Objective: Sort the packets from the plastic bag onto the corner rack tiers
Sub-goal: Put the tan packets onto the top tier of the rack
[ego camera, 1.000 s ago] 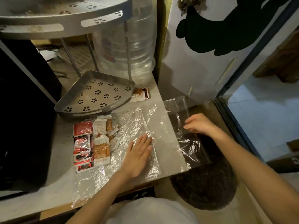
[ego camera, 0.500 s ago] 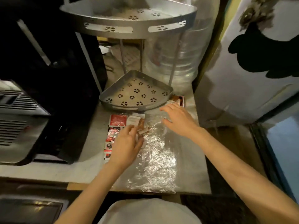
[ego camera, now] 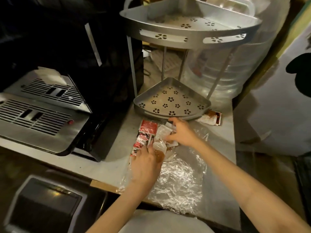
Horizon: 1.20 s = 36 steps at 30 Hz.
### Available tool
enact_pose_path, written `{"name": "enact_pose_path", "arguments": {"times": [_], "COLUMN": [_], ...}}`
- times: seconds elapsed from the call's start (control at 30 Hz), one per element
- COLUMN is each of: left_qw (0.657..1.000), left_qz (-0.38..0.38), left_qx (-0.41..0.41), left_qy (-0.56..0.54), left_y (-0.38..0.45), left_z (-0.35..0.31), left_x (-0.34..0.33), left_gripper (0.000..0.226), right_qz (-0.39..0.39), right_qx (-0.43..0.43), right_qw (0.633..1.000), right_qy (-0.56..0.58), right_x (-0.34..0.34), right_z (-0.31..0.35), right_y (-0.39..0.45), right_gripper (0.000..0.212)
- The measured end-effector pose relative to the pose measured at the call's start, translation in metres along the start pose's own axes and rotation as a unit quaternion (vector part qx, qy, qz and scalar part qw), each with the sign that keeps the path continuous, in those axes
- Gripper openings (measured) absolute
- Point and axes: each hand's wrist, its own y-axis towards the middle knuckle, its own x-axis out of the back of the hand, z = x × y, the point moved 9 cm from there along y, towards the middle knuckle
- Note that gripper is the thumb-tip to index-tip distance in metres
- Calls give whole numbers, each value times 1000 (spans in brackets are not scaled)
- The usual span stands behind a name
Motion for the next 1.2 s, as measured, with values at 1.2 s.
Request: {"name": "enact_pose_path", "arguments": {"times": [1.2], "left_qw": [627], "left_qz": [440], "left_qx": [10], "left_qy": [-643], "left_y": [74], "left_z": [-30], "left_x": [18], "left_gripper": [72], "right_qz": [148], "right_qx": [-174], "right_qw": [812], "right_qy": [538], "right_x": [35], "right_z": [-56], "right_y": [-49], "right_gripper": [22]}}
